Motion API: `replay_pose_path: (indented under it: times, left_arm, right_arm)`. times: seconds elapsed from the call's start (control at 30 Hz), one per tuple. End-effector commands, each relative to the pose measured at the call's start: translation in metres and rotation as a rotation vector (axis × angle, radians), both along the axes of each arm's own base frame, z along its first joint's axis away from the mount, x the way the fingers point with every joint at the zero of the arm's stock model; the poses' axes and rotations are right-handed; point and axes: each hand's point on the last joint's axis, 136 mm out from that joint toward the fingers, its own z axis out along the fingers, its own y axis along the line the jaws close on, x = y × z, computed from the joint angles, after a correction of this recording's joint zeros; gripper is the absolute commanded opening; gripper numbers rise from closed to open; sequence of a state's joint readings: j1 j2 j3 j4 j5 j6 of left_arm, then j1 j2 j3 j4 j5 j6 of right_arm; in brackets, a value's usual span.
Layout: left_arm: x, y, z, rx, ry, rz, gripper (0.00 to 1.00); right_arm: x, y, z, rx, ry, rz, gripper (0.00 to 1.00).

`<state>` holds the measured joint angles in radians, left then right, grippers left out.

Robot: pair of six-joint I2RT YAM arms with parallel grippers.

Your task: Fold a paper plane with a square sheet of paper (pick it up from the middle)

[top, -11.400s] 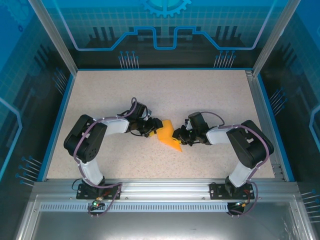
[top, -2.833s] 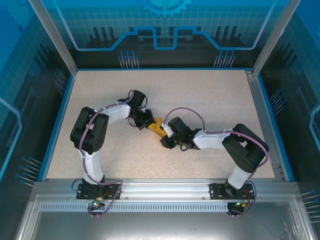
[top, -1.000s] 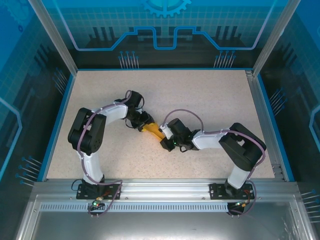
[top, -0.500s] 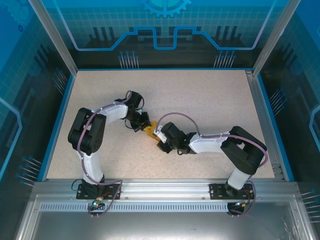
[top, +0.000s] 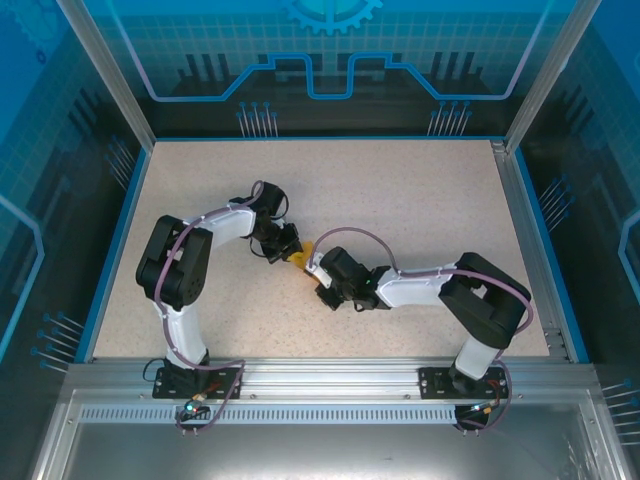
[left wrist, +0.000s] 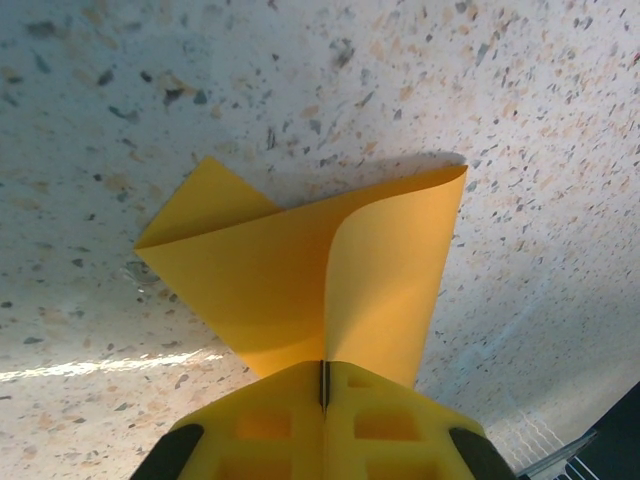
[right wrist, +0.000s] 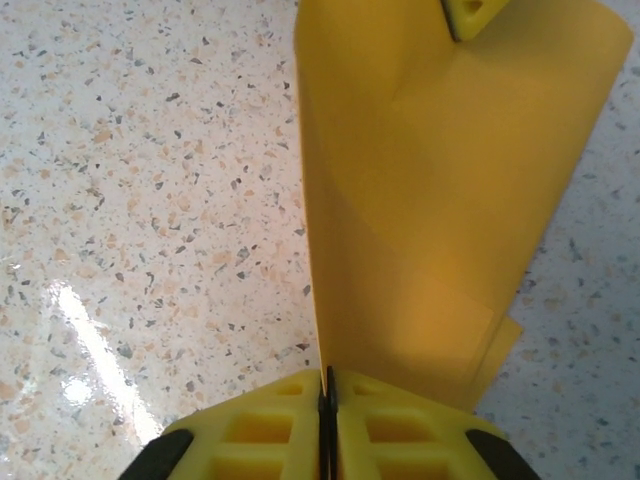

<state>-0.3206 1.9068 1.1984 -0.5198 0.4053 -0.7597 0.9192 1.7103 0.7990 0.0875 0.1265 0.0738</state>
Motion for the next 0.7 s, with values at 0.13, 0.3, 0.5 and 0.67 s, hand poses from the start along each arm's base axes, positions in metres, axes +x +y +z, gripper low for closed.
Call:
replay_pose_path:
  times: [0.13,0.3,0.5,0.67]
  left_arm:
    - [0.004,0.002,0.005,-0.001,0.01,0.011,0.0]
    - [0.007,0.006,0.015,0.017,-0.03,0.016,0.03]
    - [0.009,0.005,0.015,-0.005,-0.025,0.022,0.0]
    - [0.008,0.002,0.011,-0.051,0.001,0.025,0.0]
  right_arm:
    - [-0.005,0.002,-0.005,0.052,0.086,-0.006,0.1]
    - [-0.001,-0.002,0.0,0.124,0.178,-0.043,0.1]
    - [0.003,-0.005,0.01,0.154,0.146,-0.044,0.24]
    - [0.005,-0.006,0.005,0.112,0.111,-0.031,0.26]
